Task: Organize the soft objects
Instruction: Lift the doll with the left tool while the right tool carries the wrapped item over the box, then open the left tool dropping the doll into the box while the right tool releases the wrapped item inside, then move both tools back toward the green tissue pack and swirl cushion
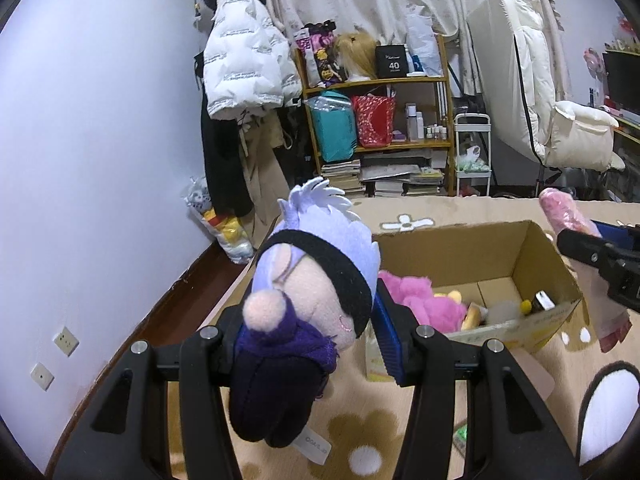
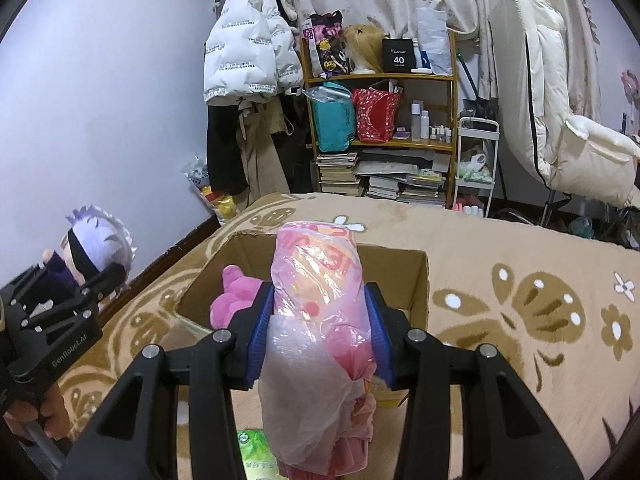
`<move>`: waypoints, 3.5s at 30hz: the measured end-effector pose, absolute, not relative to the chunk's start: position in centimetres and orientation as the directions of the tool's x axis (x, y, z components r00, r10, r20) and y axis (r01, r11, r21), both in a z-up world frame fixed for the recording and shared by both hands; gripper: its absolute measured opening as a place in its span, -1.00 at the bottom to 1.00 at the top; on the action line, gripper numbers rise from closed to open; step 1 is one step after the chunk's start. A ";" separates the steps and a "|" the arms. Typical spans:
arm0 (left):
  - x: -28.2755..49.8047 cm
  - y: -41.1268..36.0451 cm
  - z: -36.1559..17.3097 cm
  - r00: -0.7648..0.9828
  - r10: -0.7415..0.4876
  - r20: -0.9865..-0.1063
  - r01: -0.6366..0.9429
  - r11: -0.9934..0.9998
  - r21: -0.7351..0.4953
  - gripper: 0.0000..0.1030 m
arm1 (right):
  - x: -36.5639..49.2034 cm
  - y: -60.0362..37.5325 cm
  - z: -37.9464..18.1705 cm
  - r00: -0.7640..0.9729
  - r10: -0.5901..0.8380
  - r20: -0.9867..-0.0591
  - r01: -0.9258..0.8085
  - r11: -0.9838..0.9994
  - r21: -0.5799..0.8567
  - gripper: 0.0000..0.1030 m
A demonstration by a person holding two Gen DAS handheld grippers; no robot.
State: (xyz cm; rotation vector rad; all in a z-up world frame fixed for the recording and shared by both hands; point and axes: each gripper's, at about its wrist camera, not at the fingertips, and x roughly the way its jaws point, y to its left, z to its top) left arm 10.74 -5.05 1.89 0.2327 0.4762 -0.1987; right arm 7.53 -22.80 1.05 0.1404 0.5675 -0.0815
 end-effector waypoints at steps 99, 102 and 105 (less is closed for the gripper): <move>6.0 -7.2 2.0 0.791 -0.149 -0.593 0.268 0.956 0.117 0.98 | 5.7 -28.1 0.4 0.789 0.035 -0.613 0.173 0.945 0.276 1.00; 4.9 -7.0 1.8 0.785 -0.144 -0.602 0.259 0.960 0.108 0.98 | 4.4 -27.8 0.3 0.787 0.036 -0.616 0.170 0.947 0.273 1.00; 4.1 -6.9 1.4 0.783 -0.140 -0.606 0.252 0.962 0.103 0.98 | 3.5 -27.6 0.1 0.784 0.038 -0.620 0.171 0.946 0.275 1.00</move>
